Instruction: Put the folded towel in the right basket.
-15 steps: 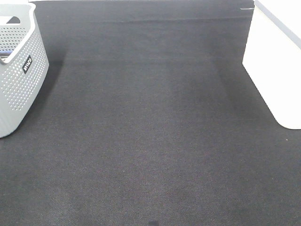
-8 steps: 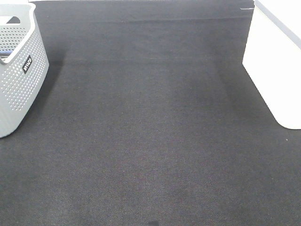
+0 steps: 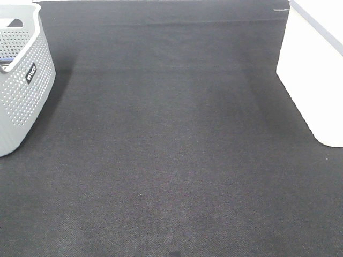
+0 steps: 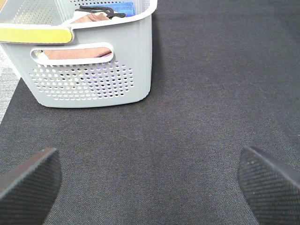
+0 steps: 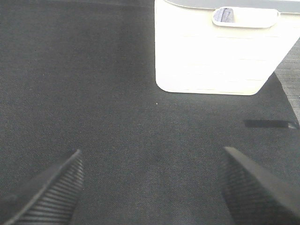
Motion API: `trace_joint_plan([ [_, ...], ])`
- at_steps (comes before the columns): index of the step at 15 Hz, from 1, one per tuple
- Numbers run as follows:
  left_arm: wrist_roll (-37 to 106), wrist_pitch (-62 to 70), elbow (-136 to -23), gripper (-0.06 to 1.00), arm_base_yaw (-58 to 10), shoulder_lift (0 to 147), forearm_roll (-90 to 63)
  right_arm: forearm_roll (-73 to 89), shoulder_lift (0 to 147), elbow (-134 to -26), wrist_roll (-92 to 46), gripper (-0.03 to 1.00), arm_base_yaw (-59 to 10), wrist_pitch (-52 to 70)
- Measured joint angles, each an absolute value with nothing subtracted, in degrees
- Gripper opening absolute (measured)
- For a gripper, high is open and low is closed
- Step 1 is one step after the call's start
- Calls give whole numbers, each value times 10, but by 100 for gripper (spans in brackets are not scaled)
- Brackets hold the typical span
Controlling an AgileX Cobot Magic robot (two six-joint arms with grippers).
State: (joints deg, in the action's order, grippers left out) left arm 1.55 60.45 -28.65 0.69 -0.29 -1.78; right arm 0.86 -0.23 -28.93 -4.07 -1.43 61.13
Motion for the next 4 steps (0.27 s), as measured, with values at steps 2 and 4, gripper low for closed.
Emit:
trace_joint_plan([
  [2, 15, 604, -286, 97, 7, -3, -18, 9, -2, -289, -41, 75, -14, 611],
  [4, 15, 604, -286, 97, 7, -3, -18, 9, -2, -289, -41, 75, -14, 611],
])
